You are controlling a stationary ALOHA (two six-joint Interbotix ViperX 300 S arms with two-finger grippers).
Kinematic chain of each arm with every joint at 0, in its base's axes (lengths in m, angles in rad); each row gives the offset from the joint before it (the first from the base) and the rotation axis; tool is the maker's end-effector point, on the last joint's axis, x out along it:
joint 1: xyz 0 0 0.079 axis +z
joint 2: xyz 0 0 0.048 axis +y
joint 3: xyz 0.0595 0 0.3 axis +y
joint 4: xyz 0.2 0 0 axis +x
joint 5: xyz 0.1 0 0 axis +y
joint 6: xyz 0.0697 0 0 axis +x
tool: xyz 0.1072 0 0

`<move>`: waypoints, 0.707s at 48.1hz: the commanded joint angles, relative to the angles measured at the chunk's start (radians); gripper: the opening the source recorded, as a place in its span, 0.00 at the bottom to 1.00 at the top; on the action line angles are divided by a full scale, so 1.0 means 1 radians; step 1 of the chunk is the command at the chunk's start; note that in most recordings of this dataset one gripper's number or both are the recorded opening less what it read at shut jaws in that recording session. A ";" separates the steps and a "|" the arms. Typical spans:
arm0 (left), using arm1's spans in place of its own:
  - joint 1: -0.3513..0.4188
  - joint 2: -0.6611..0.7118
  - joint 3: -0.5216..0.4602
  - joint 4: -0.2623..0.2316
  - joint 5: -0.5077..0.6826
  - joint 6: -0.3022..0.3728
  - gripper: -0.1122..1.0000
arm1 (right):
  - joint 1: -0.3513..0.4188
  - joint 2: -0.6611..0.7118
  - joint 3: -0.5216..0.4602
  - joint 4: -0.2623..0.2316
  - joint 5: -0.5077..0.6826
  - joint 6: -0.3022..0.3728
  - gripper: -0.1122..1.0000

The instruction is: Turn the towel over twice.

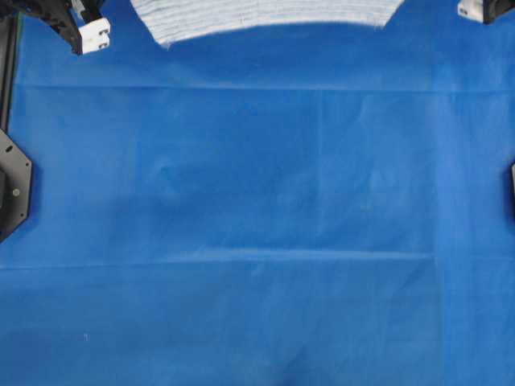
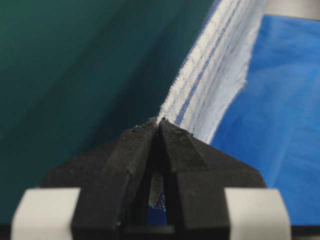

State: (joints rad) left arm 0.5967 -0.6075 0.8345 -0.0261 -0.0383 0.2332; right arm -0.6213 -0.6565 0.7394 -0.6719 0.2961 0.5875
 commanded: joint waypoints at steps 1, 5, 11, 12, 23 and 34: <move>0.003 -0.008 -0.017 -0.002 -0.003 0.002 0.12 | 0.005 -0.008 -0.025 -0.006 0.026 -0.006 0.13; 0.002 -0.003 -0.018 -0.002 -0.003 0.002 0.12 | 0.011 0.000 -0.025 -0.005 0.046 -0.006 0.13; 0.000 0.009 -0.012 -0.002 -0.006 0.003 0.12 | 0.020 0.009 -0.023 0.000 0.075 -0.005 0.13; -0.002 0.012 -0.008 -0.002 -0.008 0.003 0.12 | 0.025 0.011 -0.021 0.002 0.081 -0.003 0.13; -0.101 0.087 0.087 -0.002 -0.081 -0.005 0.12 | 0.150 0.028 0.057 0.087 0.170 0.017 0.13; -0.265 0.163 0.202 -0.003 -0.110 -0.081 0.12 | 0.353 0.051 0.183 0.196 0.155 0.104 0.13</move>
State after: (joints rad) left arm 0.3774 -0.4556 1.0293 -0.0276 -0.1381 0.1565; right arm -0.3252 -0.6151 0.9066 -0.4939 0.4709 0.6688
